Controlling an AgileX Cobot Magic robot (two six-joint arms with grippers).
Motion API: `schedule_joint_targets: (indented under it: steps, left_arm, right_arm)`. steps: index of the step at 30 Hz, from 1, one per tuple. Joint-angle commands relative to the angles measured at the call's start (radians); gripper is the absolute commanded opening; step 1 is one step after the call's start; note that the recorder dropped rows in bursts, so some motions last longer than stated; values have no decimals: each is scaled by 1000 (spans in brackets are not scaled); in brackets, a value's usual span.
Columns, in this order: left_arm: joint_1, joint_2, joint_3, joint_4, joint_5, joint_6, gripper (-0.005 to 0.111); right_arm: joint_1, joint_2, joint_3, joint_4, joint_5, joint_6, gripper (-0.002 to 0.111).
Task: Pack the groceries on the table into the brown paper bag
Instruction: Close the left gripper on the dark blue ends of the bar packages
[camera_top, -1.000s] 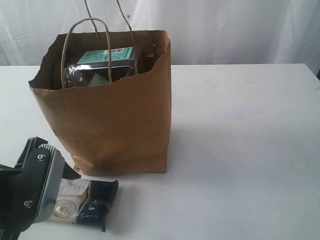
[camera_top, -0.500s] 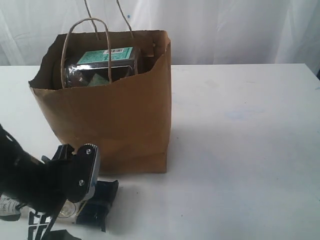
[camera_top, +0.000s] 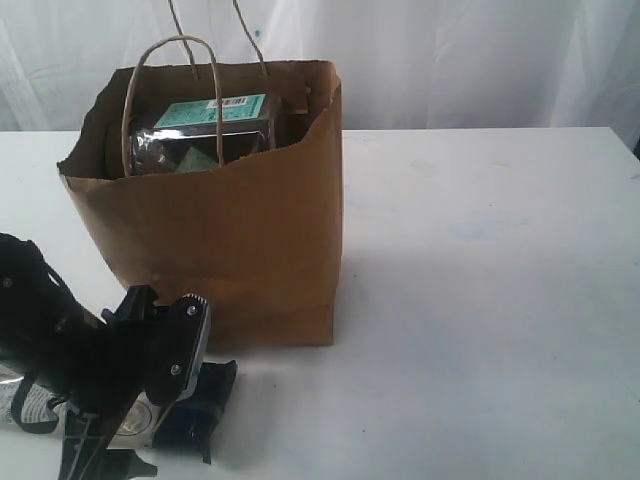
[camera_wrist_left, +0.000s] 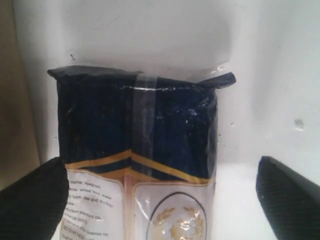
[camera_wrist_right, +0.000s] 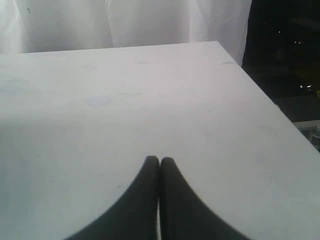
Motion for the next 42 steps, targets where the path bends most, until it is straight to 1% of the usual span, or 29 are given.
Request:
schedule_joint_targets:
  steps: [1,5,7,8,9,13,14,21,23,24,25,26,27,28,29,30,31,36,38,42]
  left_arm:
    - [-2,-1,-5,-5,7,-18,105]
    - [-2,13,-5,-39,-105,-58,105]
    - [-2,32,-5,-46,-187,-70,105]
    - [-2,41,-6,-46,-198,-80,105]
    - [-2,48,-6,-46,-200,-93,105]
    - [-2,93,-6,-45,-87,-116,105]
    - [-2,104,-6,-45,-80,-116,105]
    - [-2,138,-6,-45,-97,-116,105]
    - [-2,138,-6,-45,-107,-116,102]
    - [-2,138,-6,-45,-110,-116,96]
    - [-2,138,-6,-45,-112,-116,88]
    - [-2,138,-6,-45,-109,-119,76]
    - [-2,138,-6,-45,-102,-125,63]
    - [-2,138,-6,-45,-87,-139,40]
    - [-2,138,-6,-45,-74,-139,23]
    - [-2,138,-6,-42,-64,-139,10]
    - [-2,138,-6,-37,-53,-136,2]
    - [-2,136,-6,-39,-21,-244,0]
    - [-2,125,-6,-39,-14,-262,0]
    - [-2,66,-6,-34,29,-326,0]
  right_arm:
    - [-2,-4,1,0,-8,3,0]
    - [-2,-4,1,0,-8,3,0]
    - [-2,-4,1,0,-8,3,0]
    - [-2,-4,1,0,-8,3,0]
    - [-2,-4,1,0,-8,3,0]
    - [-2,-4,1,0,-8,3,0]
    - [-2,-4,1,0,-8,3,0]
    - [-2,-4,1,0,-8,3,0]
    - [-2,-4,1,0,-8,3,0]
    - [-2,-4,1,0,-8,3,0]
    - [-2,-4,1,0,-8,3,0]
    - [-2,-4,1,0,-8,3,0]
    - [-2,-4,1,0,-8,3,0]
    - [-2,-4,1,0,-8,3,0]
    - [-2,-4,1,0,-8,3,0]
    - [-2,-4,1,0,-8,3,0]
    - [-2,-4,1,0,-8,3,0]
    - [-2,-4,1,0,-8,3,0]
    - [-2,-4,1,0,-8,3,0]
    - [-2,-4,1,0,-8,3,0]
